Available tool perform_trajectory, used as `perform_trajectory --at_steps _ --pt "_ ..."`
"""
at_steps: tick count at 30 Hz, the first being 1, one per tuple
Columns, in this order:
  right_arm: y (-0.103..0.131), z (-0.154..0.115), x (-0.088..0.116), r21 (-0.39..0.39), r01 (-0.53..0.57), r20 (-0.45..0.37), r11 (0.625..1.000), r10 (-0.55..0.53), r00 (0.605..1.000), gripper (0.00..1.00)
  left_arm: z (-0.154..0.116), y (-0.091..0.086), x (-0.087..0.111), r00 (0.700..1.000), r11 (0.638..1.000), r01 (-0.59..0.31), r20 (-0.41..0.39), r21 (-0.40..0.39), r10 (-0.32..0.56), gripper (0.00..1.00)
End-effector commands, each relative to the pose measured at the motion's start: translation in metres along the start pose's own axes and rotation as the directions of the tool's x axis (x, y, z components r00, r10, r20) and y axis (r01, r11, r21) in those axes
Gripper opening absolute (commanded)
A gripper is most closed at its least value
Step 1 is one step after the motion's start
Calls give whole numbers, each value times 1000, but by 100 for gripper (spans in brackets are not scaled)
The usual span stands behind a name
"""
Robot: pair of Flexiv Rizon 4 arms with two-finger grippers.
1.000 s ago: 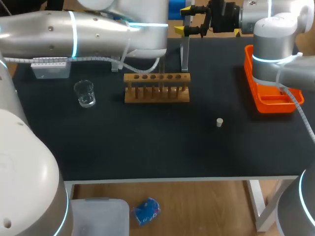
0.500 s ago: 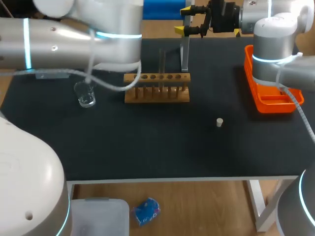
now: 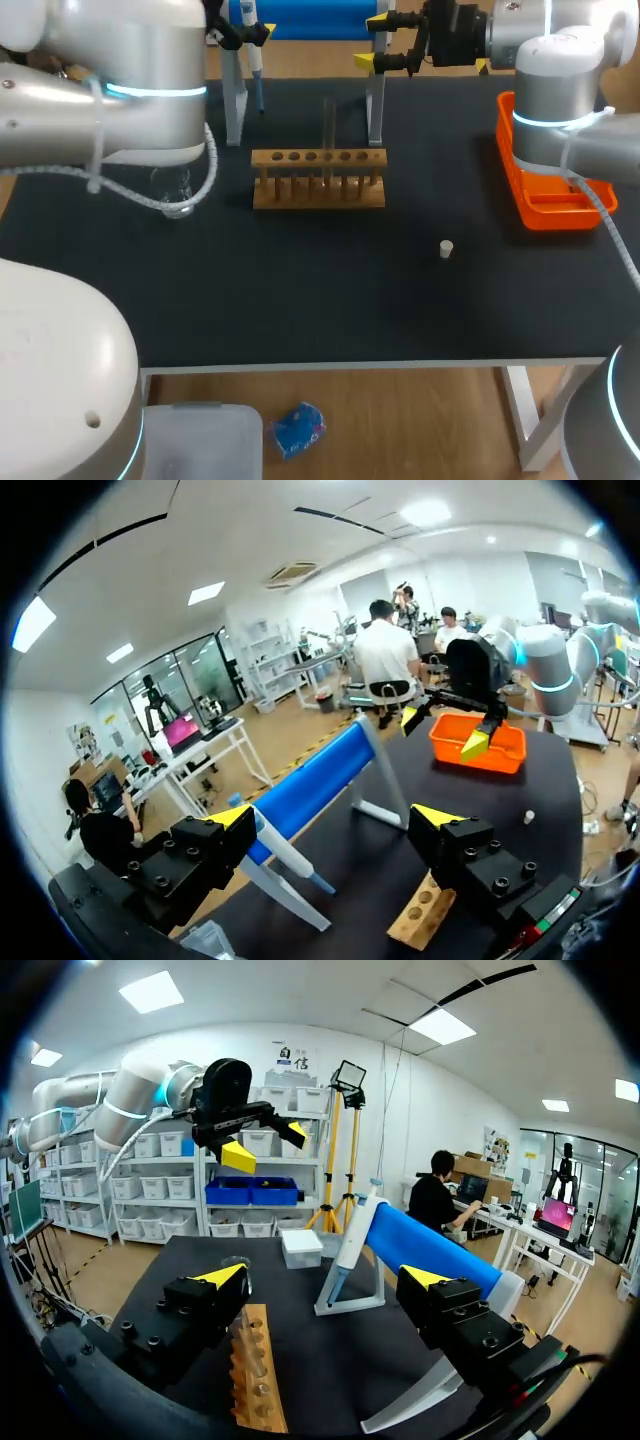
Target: Invert the test tube, pick up the pipette, mount the tip to pipette, aspirate from beaker and dispense into the tube, eject the tip, return the pipette, and cap with the stopper.
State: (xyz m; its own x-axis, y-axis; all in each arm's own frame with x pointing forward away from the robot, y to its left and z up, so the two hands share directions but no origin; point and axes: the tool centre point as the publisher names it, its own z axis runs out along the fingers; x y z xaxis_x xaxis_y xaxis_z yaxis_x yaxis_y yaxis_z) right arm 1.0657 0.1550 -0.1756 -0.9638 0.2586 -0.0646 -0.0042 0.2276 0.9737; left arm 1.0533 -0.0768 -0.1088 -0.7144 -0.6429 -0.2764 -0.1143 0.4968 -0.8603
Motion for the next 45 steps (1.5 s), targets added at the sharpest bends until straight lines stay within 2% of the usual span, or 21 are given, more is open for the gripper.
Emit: perform_trajectory --at_steps 1,4,8,10,12,16,22,25,27,32,40,45 --pt "0 0 0 0 0 -1 1000 0 1000 100 -5 1 -3 995 1000 -1 -99 3 1 100" --pt "0 0 0 0 0 -1 1000 0 1000 100 -3 -1 1 993 999 -29 -117 20 31 100" --pt "0 0 0 0 0 -1 1000 0 1000 100 -13 -1 22 981 995 -82 -171 63 91 100" --pt "0 0 0 0 0 -1 1000 0 1000 100 -14 2 35 972 992 -109 -204 55 118 100" --pt "0 0 0 0 0 -1 1000 0 1000 100 -15 9 51 957 989 -143 -248 43 149 100" --pt "0 0 0 0 0 -1 1000 0 1000 100 -18 32 70 960 995 -98 -259 34 103 100" --pt "0 0 0 0 0 -1 1000 0 1000 100 -3 62 97 954 997 -63 -292 34 70 100" --pt "0 0 0 0 0 -1 1000 0 1000 100 6 76 103 954 998 -52 -294 35 60 100" --pt "0 0 0 0 0 -1 1000 0 1000 100 14 88 104 958 999 -48 -282 3 47 100" --pt "0 0 0 0 0 -1 1000 0 1000 100 33 109 96 969 1000 -26 -247 -3 25 100" --pt "0 0 0 0 0 -1 1000 0 1000 100 47 98 90 967 999 -39 -252 15 42 100" --pt "0 0 0 0 0 -1 1000 0 1000 100 51 108 96 966 999 -26 -260 -19 20 100"
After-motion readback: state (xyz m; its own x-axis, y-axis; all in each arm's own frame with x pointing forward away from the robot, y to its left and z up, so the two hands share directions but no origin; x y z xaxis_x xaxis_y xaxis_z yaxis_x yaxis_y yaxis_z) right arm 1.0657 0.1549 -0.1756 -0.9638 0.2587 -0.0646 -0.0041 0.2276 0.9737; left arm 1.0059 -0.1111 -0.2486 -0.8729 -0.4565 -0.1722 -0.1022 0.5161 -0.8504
